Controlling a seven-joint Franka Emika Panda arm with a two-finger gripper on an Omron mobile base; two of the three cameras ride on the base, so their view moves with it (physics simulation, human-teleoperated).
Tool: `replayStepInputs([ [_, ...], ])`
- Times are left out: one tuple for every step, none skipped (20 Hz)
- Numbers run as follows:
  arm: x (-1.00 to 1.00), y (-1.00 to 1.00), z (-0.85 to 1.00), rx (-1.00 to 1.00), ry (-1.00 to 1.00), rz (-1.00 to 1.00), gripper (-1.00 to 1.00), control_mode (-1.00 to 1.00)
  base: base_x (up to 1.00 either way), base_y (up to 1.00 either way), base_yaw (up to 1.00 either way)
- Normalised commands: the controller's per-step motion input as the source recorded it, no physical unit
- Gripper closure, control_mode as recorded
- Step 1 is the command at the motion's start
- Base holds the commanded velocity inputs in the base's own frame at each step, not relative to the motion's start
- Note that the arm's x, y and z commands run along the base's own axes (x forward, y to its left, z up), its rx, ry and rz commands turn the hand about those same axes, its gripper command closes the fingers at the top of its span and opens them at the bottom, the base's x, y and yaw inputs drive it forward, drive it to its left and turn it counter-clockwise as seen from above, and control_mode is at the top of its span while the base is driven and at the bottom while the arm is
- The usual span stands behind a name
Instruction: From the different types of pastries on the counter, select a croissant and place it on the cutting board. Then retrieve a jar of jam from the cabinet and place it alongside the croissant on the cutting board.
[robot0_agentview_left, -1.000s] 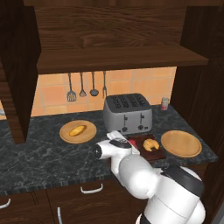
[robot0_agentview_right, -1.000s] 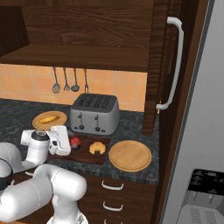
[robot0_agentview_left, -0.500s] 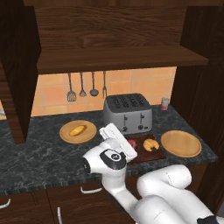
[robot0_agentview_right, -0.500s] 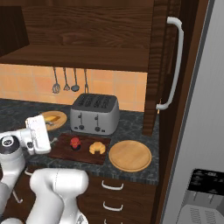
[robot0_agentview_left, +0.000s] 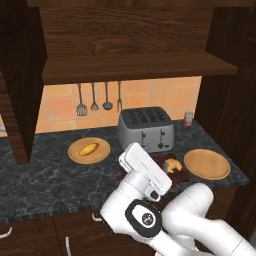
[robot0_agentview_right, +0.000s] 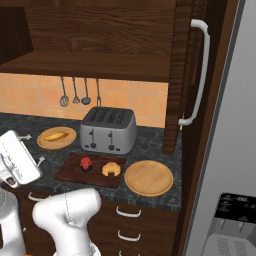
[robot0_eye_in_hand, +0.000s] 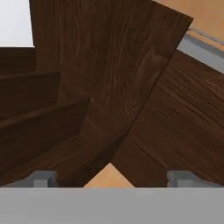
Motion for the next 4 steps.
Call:
replayStepInputs([
  [-1.0,0.29,0.81,0.0,-0.7,0.0,-1.0,-1.0,0.0,0.0,0.0],
  [-1.0,0.3,0.8,0.0,-0.7,0.0,-1.0,-1.0,0.0,0.0,0.0],
  [-1.0,0.32,0.76,0.0,-0.7,0.0,-1.0,-1.0,0.0,0.0,0.0],
  [-1.0,0.34,0.74,0.0,-0.68,0.0,-1.0,-1.0,0.0,0.0,0.0],
])
